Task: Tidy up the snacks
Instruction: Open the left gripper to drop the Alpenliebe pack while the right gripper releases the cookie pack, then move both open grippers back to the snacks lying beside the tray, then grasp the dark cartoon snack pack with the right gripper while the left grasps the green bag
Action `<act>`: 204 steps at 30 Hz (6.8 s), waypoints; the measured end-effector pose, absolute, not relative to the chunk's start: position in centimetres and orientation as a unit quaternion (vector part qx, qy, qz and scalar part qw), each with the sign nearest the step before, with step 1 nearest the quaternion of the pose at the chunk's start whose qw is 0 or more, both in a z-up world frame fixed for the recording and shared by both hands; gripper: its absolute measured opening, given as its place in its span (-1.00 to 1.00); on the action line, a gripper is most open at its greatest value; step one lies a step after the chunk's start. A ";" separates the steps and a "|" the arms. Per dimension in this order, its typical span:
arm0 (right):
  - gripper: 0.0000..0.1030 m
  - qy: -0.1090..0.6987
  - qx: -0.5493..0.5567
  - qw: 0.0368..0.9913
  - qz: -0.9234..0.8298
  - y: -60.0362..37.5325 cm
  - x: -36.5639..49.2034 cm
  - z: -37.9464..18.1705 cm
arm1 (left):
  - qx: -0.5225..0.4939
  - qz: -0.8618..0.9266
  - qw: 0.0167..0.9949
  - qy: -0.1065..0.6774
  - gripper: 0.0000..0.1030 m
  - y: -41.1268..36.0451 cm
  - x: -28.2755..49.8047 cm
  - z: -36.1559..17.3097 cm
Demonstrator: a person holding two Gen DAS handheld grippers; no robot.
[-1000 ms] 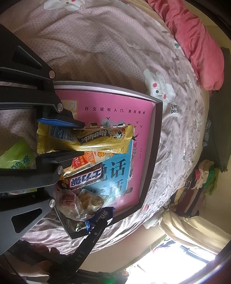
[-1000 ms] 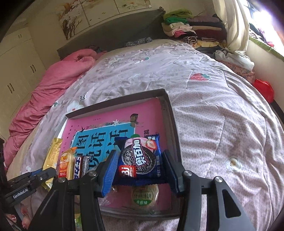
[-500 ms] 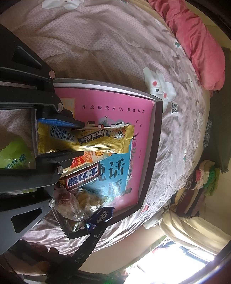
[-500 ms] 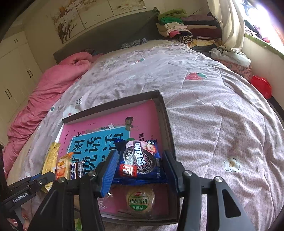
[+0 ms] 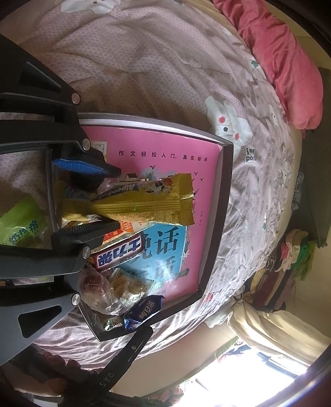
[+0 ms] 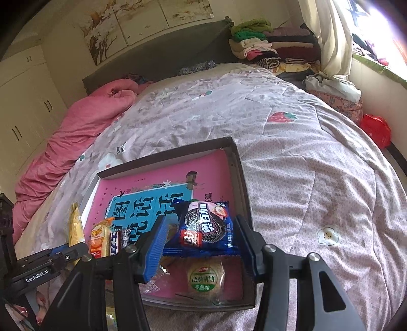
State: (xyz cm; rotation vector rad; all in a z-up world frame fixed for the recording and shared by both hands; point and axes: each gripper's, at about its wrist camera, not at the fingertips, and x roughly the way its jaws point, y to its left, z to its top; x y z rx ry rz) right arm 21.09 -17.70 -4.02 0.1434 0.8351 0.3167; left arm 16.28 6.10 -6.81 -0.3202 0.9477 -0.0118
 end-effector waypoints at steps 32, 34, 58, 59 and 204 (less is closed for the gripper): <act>0.40 0.346 0.053 0.922 0.162 -18.3 17.8 -1.0 | -0.132 -0.009 0.899 0.418 0.44 5.8 14.1 -2.4; 0.42 0.341 0.053 0.924 0.165 -18.3 17.5 -0.7 | -0.128 -0.010 0.901 0.415 0.45 5.7 13.9 -2.0; 0.56 0.323 0.025 0.923 0.207 -17.5 12.4 0.9 | -0.087 -0.035 0.907 0.410 0.45 3.6 10.8 -0.4; 0.57 0.325 0.023 0.921 0.211 -17.4 12.1 0.8 | -0.086 -0.037 0.907 0.412 0.45 3.5 10.7 -0.4; -0.35 0.462 -0.042 0.858 0.219 -16.4 9.1 -9.0 | -0.132 -0.192 0.829 0.508 -0.04 -0.5 13.2 -10.0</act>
